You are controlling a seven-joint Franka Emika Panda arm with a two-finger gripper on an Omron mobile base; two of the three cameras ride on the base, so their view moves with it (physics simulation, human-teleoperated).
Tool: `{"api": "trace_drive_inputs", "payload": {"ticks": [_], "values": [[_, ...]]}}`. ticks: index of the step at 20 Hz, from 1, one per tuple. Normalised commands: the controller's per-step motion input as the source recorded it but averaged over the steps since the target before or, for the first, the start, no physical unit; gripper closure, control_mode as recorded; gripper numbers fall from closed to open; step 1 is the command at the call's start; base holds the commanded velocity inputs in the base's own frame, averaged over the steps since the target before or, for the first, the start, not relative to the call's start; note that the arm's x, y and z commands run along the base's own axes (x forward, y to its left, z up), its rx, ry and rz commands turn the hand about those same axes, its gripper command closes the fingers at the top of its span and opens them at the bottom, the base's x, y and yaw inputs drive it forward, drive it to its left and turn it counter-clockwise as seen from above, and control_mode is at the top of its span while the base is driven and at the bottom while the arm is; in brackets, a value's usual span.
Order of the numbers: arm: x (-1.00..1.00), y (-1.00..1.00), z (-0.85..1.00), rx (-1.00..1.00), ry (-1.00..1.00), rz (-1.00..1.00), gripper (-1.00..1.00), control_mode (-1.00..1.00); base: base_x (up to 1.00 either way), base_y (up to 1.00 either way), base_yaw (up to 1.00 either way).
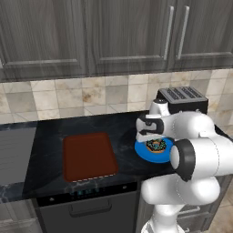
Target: Move the dessert items from the plates to the tray.
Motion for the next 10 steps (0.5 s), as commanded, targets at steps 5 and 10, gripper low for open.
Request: {"api": "trace_drive_inputs", "payload": {"ticks": [5,10], "values": [[-0.01,0.0,-0.25,0.0,0.0,0.0,-1.0,-1.0,0.0,0.0,0.0],[0.0,0.0,-0.23,0.0,0.0,0.0,-1.0,-1.0,0.0,0.0,0.0]]}}
